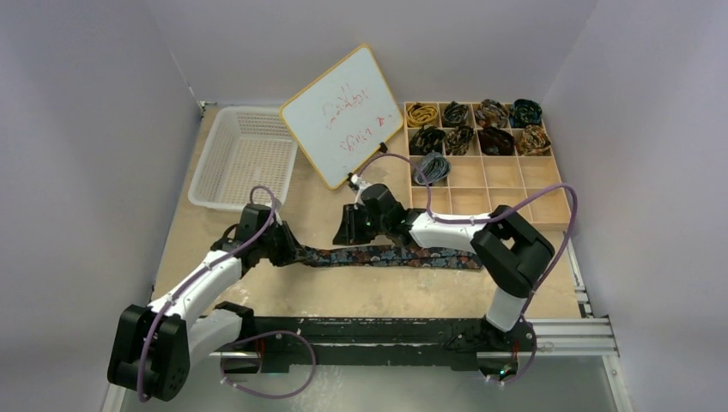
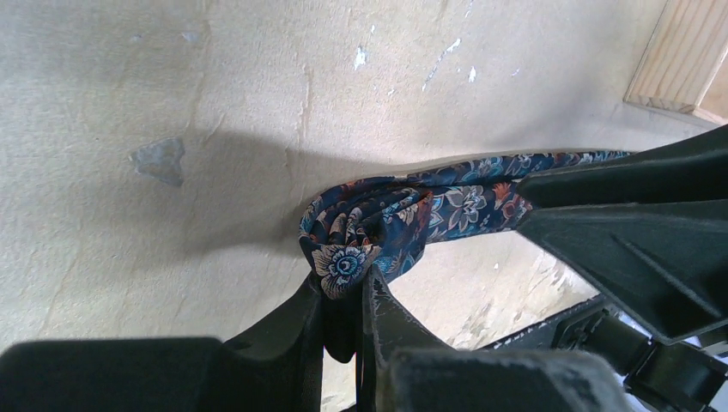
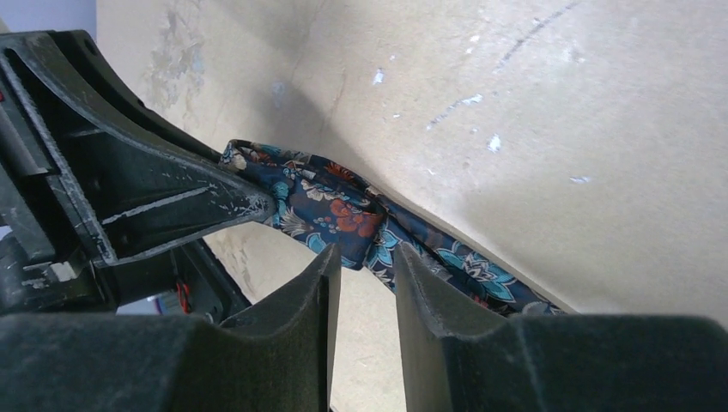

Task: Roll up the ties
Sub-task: Roll the tie at the center of the board.

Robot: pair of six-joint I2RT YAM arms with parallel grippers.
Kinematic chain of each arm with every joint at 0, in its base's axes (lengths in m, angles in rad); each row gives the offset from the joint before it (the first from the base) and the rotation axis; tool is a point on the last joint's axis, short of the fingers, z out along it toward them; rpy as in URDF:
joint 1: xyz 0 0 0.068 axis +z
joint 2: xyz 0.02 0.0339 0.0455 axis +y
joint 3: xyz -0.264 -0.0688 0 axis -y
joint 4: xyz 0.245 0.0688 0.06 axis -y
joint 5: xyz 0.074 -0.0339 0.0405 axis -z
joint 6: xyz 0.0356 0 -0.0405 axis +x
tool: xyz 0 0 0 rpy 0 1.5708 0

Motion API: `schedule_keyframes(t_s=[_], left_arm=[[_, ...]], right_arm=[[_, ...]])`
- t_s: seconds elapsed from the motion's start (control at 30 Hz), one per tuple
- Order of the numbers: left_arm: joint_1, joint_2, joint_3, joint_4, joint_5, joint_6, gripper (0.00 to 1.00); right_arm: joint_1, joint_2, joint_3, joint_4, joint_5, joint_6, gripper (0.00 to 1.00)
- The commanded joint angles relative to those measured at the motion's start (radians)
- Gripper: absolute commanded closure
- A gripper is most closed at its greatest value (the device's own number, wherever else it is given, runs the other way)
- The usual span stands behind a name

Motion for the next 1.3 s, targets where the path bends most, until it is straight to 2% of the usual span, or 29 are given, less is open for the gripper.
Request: schedule_keyframes(t_s=[0.0,0.1,0.47,0.7,0.97,1.27], left_arm=[[0.006,-0.011,0.087,-0.081,-0.052,0.037,1.00],[0.006,-0.001,0.106,-0.090,-0.045,0.061,1.00],[-0.021,-0.005,0.119,-0.102,-0.073,0.082,1.00],[-0.088,-0.018,0.146,-0.142,-0.168,0.073,1.00],[-0.174,-0.016,0.188,-0.188,-0.257,0.073,1.00],[-0.219,-0.022,0.239,-0.244,-0.343,0.075,1.00]], right_arm=[[0.036,0.036,0.066,-0.009,-0.031,-0.014,0.69],[0.037,0.075,0.074,0.011,-0.085,0.035,0.71],[0.046,0.112,0.041,0.055,-0.063,0.115,0.71],[0.047,0.069,0.035,0.053,-0.032,0.143,0.68],[0.059,0.133,0.048,0.057,-0.042,0.166,0.71],[0.059,0.167,0.069,0.035,-0.028,0.167,0.82]])
